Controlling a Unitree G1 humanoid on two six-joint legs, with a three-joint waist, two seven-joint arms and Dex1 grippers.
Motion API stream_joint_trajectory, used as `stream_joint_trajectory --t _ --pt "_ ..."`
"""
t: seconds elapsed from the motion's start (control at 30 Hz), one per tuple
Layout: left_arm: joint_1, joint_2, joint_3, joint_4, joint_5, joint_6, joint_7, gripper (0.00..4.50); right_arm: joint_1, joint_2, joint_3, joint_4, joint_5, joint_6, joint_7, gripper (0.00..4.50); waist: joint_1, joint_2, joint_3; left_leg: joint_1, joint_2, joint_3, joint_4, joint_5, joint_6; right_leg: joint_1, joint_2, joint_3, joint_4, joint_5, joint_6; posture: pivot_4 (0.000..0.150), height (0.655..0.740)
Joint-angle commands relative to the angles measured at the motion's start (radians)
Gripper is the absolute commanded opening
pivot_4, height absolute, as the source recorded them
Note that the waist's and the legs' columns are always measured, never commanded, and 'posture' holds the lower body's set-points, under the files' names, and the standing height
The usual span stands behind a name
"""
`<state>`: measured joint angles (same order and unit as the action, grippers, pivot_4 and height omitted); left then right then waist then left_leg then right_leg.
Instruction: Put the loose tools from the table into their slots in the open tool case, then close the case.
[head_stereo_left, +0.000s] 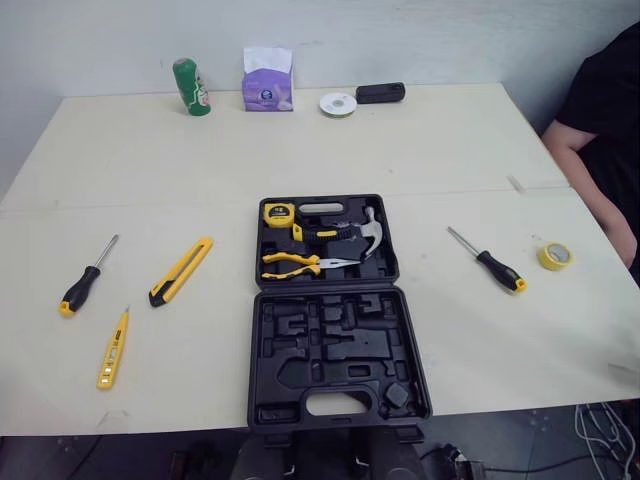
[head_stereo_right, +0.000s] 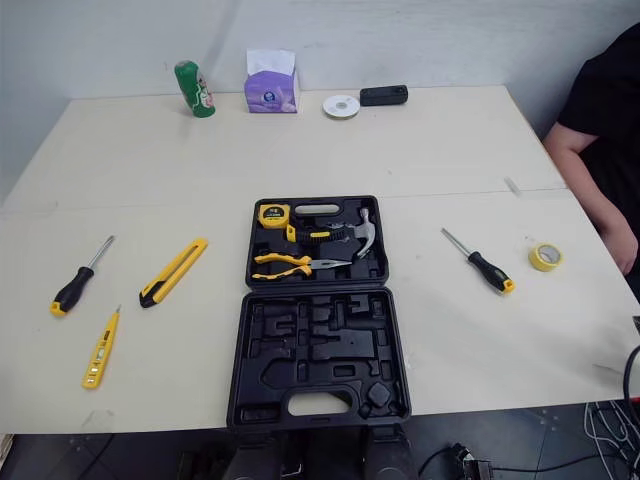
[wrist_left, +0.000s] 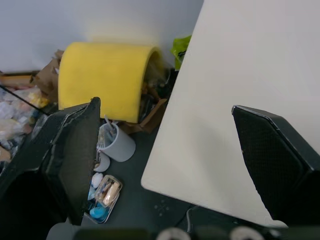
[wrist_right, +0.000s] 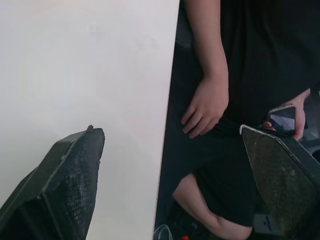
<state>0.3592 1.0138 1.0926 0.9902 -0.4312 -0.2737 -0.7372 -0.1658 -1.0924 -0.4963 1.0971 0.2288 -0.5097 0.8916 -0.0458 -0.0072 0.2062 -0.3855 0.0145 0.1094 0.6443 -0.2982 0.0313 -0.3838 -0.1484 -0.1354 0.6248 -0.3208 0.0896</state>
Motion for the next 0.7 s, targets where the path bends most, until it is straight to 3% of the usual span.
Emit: stream_joint_trajectory --t 0.03,0.2,0.43,0.53,0.7 --pt "-0.020 -0.017 -0.025 -0.078 -0.039 0.004 -0.044 4.44 -0.043 0.035 0.020 -0.105 0.053 0.048 0.095 4.50 -0.001 0.000 0.000 0.000 0.000 0.000 0.000 0.000 0.000 0.000 0.000 0.000 0.000 0.000 0.000 0.150 0.7400" --pt "-0.047 -0.050 -0.061 -0.334 -0.141 0.230 -0.118 4.44 -0.122 0.131 0.050 -0.315 0.126 0.086 0.173 4.50 0.000 -0.001 0.000 -0.001 0.000 0.000 0.001 0.001 -0.002 0.000 0.000 0.000 0.002 0.000 0.000 0.150 0.7400" --pt "-0.007 -0.006 -0.140 -0.783 -0.220 0.722 -0.064 4.44 -0.188 0.237 0.134 -0.738 0.313 0.412 0.269 4.50 0.008 -0.001 0.000 -0.001 0.000 0.001 0.002 0.004 -0.004 0.000 0.001 0.001 0.003 0.000 0.001 0.150 0.7400" --pt "-0.035 0.036 -0.164 -0.837 -0.213 0.893 -0.011 4.44 -0.196 0.259 0.169 -0.866 0.351 0.502 0.282 4.50 0.015 -0.001 0.000 -0.001 0.000 0.001 0.002 0.005 -0.002 0.000 0.001 0.002 0.003 0.000 0.001 0.150 0.7400" --pt "-0.214 0.105 -0.230 -0.858 -0.233 1.112 0.076 4.44 -0.251 0.291 0.242 -1.026 0.414 0.639 0.313 4.50 0.019 -0.001 0.000 -0.002 0.000 0.000 0.002 0.005 -0.004 -0.001 0.001 0.002 0.004 0.000 0.001 0.150 0.7400"
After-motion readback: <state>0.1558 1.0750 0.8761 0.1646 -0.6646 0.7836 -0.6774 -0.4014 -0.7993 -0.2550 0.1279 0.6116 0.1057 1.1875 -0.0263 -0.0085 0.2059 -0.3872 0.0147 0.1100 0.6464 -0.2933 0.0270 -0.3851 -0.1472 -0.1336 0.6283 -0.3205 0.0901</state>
